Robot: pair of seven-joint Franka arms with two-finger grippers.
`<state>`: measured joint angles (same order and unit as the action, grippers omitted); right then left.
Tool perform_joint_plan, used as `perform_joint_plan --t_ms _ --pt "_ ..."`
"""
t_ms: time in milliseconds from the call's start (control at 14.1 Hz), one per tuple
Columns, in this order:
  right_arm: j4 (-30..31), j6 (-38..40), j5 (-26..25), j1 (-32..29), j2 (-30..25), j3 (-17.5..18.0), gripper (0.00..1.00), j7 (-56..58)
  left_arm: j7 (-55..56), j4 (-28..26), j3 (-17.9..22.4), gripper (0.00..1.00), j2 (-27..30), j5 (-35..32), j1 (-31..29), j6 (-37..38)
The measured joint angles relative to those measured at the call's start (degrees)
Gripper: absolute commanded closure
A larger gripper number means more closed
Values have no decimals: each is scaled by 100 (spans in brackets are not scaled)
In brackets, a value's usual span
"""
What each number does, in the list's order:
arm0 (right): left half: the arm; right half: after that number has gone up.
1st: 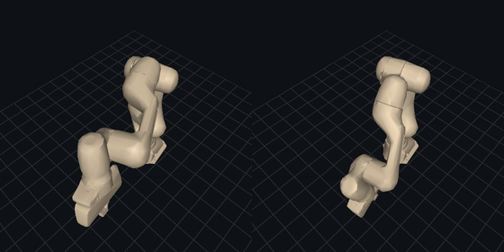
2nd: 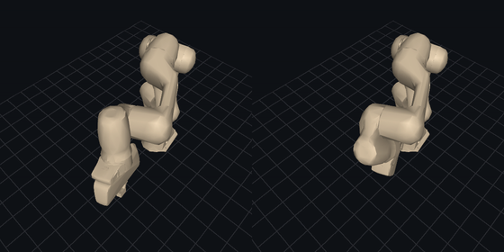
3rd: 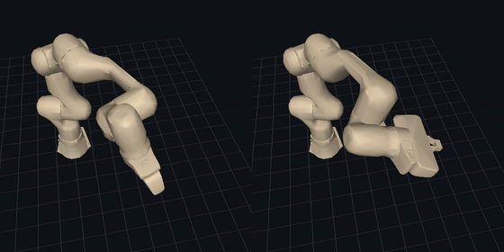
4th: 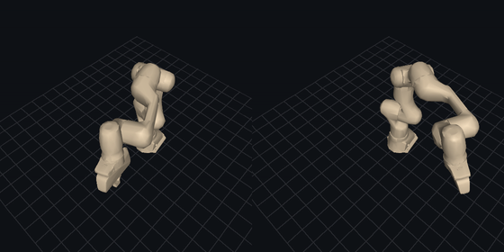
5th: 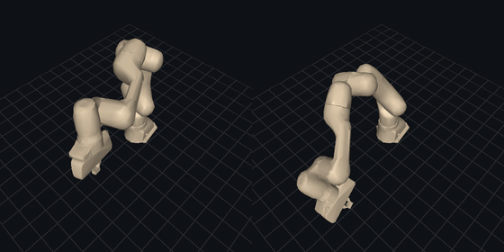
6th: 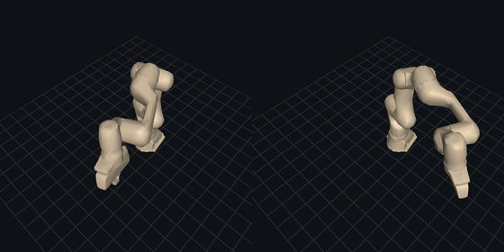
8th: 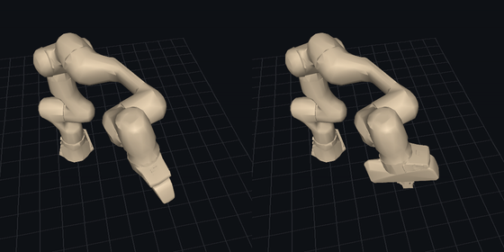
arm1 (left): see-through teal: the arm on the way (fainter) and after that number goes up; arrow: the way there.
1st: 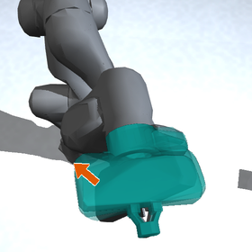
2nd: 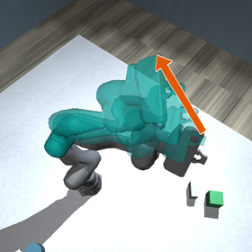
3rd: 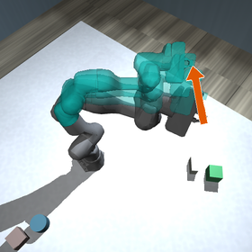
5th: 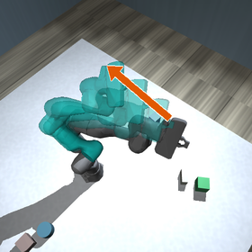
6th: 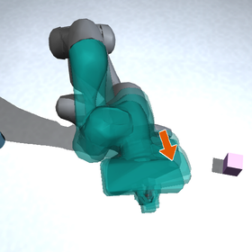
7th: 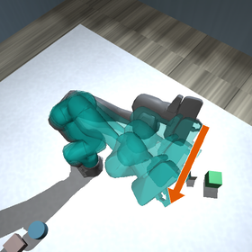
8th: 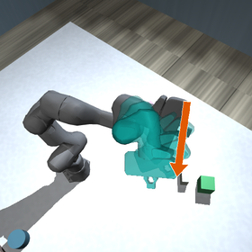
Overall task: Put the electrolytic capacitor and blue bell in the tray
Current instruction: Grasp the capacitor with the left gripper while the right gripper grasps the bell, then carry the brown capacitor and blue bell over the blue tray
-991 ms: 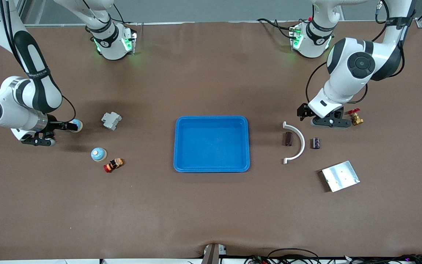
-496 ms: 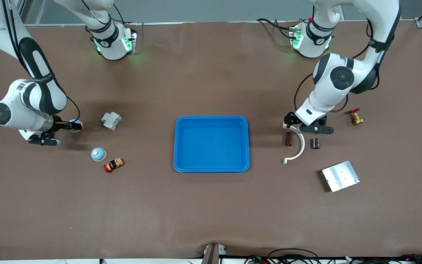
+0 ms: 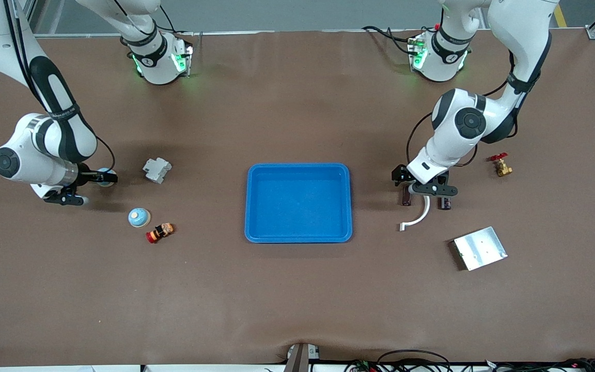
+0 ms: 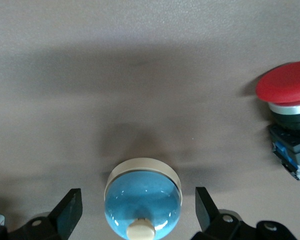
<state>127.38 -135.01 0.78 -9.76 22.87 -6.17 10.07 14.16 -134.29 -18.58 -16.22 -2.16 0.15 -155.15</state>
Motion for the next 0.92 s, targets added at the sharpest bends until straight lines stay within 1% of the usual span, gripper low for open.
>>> perform_joint_plan --t_ms 425,496,567,637,779,850,921 --pt "3 11 0 0 118 15 0 1 0 117 16 0 -404 -150 0 -338" --pt "3 11 0 0 122 15 7 1 0 122 18 0 -453 -159 0 -390" --pt "3 11 0 0 123 15 20 1 0 124 19 0 -497 -189 -1 -446" --pt "3 11 0 0 123 15 35 1 0 126 23 0 -540 -237 -3 -489" --pt "2 29 0 0 124 17 58 12 0 128 44 0 -621 -335 -8 -555" --pt "-3 88 0 0 124 16 66 16 0 132 62 0 -655 -352 -8 -568" --pt "-33 156 -7 -1 115 7 68 18 0 135 76 0 -681 -358 -9 -575"
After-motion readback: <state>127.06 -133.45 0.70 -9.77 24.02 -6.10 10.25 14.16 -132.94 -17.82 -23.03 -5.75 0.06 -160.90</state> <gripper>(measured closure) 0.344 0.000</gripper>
